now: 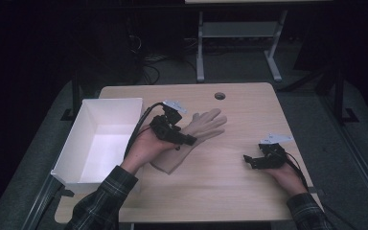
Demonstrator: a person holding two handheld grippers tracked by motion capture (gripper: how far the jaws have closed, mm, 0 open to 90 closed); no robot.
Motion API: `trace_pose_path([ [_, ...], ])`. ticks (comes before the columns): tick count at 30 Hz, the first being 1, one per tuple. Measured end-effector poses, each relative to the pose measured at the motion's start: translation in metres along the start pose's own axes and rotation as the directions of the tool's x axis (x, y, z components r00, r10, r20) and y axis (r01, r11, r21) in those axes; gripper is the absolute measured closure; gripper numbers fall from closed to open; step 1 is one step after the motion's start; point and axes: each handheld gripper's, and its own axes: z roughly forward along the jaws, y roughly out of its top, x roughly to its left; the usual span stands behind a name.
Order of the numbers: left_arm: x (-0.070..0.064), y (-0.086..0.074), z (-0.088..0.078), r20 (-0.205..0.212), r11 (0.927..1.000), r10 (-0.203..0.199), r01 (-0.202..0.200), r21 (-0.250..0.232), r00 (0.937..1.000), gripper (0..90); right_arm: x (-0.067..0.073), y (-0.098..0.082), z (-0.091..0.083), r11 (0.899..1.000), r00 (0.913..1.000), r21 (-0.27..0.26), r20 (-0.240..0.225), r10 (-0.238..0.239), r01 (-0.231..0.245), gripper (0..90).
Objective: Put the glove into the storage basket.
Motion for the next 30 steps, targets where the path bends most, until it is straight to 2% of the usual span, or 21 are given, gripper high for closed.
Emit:
trace_pose_path([
  [5,0.005,0.001,-0.017,-0.025,1.0000,0.007,-0.007,-0.005,0.9997,67.0,0.000,0.000,0.000,1.000,1.0000,0.000,0.000,0.000,0.000,17.1],
  [11,0.013,-0.002,-0.041,-0.075,0.9997,0.003,-0.005,-0.024,0.9972,67.0,0.000,0.000,0.000,1.000,1.0000,0.000,0.000,0.000,0.000,17.1],
  [16,0.023,-0.009,-0.062,-0.114,0.9983,-0.034,0.029,-0.051,0.9929,67.0,0.000,0.000,0.000,1.000,1.0000,0.000,0.000,0.000,0.000,17.1],
  [23,0.036,-0.024,-0.092,-0.171,0.9951,-0.068,0.054,-0.083,0.9829,67.1,0.000,0.000,0.000,1.000,1.0000,-0.001,0.000,-0.001,0.001,17.1],
  [30,0.047,-0.044,-0.117,-0.219,0.9885,-0.121,0.097,-0.115,0.9683,67.1,0.000,0.000,0.000,1.000,1.0000,-0.001,0.000,0.000,0.000,17.1],
])
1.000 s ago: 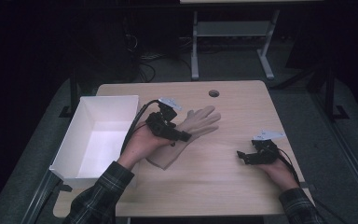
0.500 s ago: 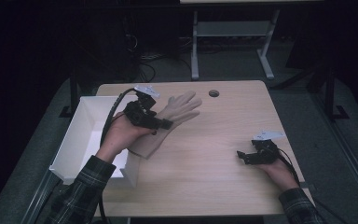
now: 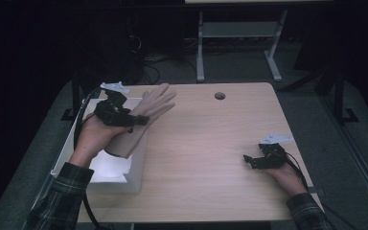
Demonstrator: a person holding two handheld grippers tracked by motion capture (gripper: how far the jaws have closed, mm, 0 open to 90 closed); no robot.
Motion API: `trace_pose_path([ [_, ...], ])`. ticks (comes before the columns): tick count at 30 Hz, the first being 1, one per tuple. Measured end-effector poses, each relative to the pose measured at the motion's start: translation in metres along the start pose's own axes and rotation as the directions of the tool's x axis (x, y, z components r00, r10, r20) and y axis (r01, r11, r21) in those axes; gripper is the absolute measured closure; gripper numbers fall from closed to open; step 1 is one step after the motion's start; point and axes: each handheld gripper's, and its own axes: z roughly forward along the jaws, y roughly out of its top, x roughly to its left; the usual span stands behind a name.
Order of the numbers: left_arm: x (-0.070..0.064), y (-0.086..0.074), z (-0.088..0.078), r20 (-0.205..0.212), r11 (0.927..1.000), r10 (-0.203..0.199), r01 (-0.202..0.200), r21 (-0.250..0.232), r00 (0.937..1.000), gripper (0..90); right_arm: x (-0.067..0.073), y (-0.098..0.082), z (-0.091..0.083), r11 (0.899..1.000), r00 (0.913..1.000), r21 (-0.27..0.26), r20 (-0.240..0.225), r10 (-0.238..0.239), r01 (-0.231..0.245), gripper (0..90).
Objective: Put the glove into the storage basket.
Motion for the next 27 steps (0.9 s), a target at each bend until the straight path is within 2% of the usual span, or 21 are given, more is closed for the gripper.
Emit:
trace_pose_path([
  [6,0.016,-0.018,-0.019,-0.053,0.9987,-0.047,0.045,-0.025,0.9975,67.1,0.000,0.000,0.000,1.000,1.0000,0.000,0.000,0.000,0.000,17.1],
  [13,0.034,-0.043,-0.029,-0.122,0.9950,-0.099,0.097,-0.025,0.9876,67.1,0.000,0.000,0.000,1.000,1.0000,0.000,0.000,0.000,0.000,17.1],
  [17,0.043,-0.058,-0.024,-0.161,0.9931,-0.116,0.117,-0.002,0.9802,67.1,0.000,0.000,0.000,1.000,1.0000,0.000,0.001,0.001,-0.001,17.1],
  [23,0.054,-0.080,-0.009,-0.200,0.9873,-0.149,0.157,0.025,0.9685,67.0,0.000,0.000,0.000,1.000,1.0000,0.000,0.000,0.001,-0.001,17.1],
  [27,0.060,-0.092,0.005,-0.218,0.9841,-0.155,0.170,0.052,0.9636,67.0,0.000,0.000,0.000,1.000,1.0000,0.000,0.001,0.000,0.000,17.1],
])
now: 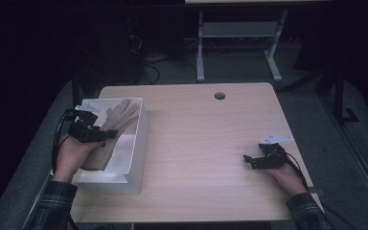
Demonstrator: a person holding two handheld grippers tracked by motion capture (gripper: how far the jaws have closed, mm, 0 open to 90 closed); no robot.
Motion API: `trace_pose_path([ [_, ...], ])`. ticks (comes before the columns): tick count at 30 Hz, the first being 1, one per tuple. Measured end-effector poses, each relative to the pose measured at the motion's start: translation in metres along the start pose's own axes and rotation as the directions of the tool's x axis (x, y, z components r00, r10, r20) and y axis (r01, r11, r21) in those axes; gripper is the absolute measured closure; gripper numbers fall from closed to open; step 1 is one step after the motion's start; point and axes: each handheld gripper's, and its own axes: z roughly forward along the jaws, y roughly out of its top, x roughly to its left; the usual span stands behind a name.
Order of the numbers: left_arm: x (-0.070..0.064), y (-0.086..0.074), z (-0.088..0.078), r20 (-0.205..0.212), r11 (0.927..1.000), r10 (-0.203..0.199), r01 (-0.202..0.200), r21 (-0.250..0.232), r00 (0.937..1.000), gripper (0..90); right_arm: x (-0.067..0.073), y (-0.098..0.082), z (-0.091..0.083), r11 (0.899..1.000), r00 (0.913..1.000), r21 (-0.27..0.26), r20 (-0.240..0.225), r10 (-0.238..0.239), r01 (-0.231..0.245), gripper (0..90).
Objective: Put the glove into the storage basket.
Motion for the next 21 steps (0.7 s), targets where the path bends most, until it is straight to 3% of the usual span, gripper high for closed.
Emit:
trace_pose_path([
  [9,0.008,-0.023,0.038,-0.003,0.9977,-0.038,0.039,0.056,0.9993,66.9,0.000,0.000,0.000,1.000,1.0000,0.000,0.000,0.000,0.000,17.1],
  [15,0.010,-0.034,0.058,-0.010,0.9950,-0.029,0.030,0.096,0.9995,66.5,0.000,0.000,0.000,1.000,1.0000,0.000,0.000,0.001,-0.001,17.1],
  [21,0.011,-0.041,0.069,0.023,0.9894,-0.032,0.028,0.142,0.9992,63.5,0.000,0.000,0.000,1.000,1.0000,-0.002,0.002,-0.003,0.003,17.1],
])
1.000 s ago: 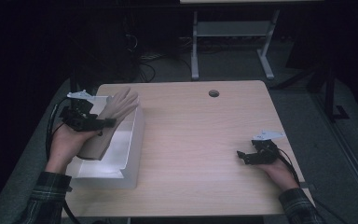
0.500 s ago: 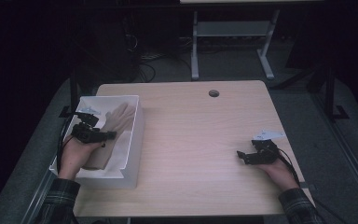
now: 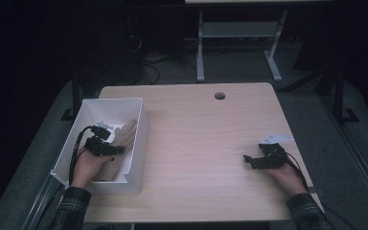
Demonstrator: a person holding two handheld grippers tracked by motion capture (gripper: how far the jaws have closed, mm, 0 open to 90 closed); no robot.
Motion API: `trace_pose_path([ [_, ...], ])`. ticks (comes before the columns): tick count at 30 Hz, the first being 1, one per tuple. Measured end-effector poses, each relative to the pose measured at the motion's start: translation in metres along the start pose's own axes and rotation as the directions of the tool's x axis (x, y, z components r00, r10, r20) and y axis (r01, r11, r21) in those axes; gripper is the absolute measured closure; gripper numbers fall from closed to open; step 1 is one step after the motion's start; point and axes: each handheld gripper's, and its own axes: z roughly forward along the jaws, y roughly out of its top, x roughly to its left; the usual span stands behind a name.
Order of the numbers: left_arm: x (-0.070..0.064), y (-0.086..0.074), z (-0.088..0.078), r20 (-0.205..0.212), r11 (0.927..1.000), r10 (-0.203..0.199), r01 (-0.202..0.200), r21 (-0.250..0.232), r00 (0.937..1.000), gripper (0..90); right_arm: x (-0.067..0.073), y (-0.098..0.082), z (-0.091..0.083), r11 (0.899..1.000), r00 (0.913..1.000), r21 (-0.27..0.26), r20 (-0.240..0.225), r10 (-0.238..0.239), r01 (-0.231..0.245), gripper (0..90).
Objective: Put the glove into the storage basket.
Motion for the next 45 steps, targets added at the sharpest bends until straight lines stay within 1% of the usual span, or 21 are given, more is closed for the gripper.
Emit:
trace_pose_path([
  [1,0.000,0.000,0.001,0.003,1.0000,0.008,-0.008,0.001,1.0000,62.2,0.000,0.000,0.000,1.000,1.0000,0.000,-0.001,-0.001,0.001,17.1],
  [3,0.000,0.000,0.004,0.012,0.9998,0.005,-0.005,0.019,0.9999,58.0,0.000,0.000,0.000,1.000,1.0000,0.000,0.000,-0.002,0.002,17.1],
  [6,0.000,-0.001,0.007,0.015,0.9995,-0.003,0.002,0.030,0.9999,51.0,0.000,0.000,0.000,1.000,1.0000,0.000,0.000,0.000,0.000,17.1],
  [9,0.000,-0.002,0.009,0.014,0.9995,-0.009,0.009,0.032,0.9999,42.7,0.000,0.000,0.000,1.000,1.0000,0.003,-0.001,0.004,-0.004,17.1],
  [13,0.001,-0.001,0.009,0.005,0.9994,-0.020,0.020,0.028,0.9998,27.0,0.000,0.000,0.000,1.000,1.0000,0.003,-0.002,0.004,-0.004,17.1],
  [17,0.002,0.001,0.006,-0.012,0.9994,-0.029,0.029,0.018,0.9995,18.0,0.000,0.000,0.000,1.000,1.0000,0.002,-0.002,0.003,-0.003,17.1],
  [20,0.002,0.004,0.001,-0.017,0.9994,-0.034,0.034,-0.003,0.9993,16.8,0.000,0.000,0.000,1.000,1.0000,0.003,-0.002,0.004,-0.004,17.1],
  [24,-0.002,0.011,-0.012,-0.023,0.9988,-0.027,0.026,-0.041,0.9994,15.7,0.000,0.000,0.000,1.000,1.0000,0.002,-0.001,0.003,-0.003,17.1],
  [27,-0.003,0.019,-0.022,-0.003,0.9977,-0.021,0.021,-0.065,0.9998,15.1,0.000,0.000,0.000,1.000,1.0000,0.002,-0.002,0.003,-0.003,17.1],
  [31,-0.009,0.029,-0.036,-0.005,0.9953,-0.008,0.007,-0.097,1.0000,14.5,0.000,0.000,0.000,1.000,1.0000,0.003,-0.001,0.003,-0.003,17.1],
  [34,-0.012,0.037,-0.045,0.009,0.9930,0.004,-0.003,-0.118,1.0000,14.5,0.000,0.000,0.000,1.000,1.0000,0.003,-0.001,0.003,-0.003,17.1],
  [36,-0.015,0.043,-0.052,0.016,0.9903,0.008,-0.005,-0.139,0.9998,14.5,0.000,0.000,0.000,1.000,1.0000,0.002,-0.002,0.003,-0.003,17.1],
  [39,-0.020,0.052,-0.062,0.032,0.9858,0.025,-0.019,-0.167,0.9992,14.5,0.000,0.000,0.000,1.000,1.0000,0.002,-0.001,0.003,-0.003,17.1],
  [41,-0.025,0.057,-0.067,0.047,0.9825,0.029,-0.020,-0.185,0.9985,14.5,0.000,0.000,0.000,1.000,1.0000,0.002,-0.002,0.003,-0.003,17.1],
  [45,-0.038,0.067,-0.075,0.074,0.9749,0.052,-0.035,-0.220,0.9959,14.5,0.000,0.000,0.000,1.000,1.0000,0.002,-0.002,0.003,-0.003,17.1],
])
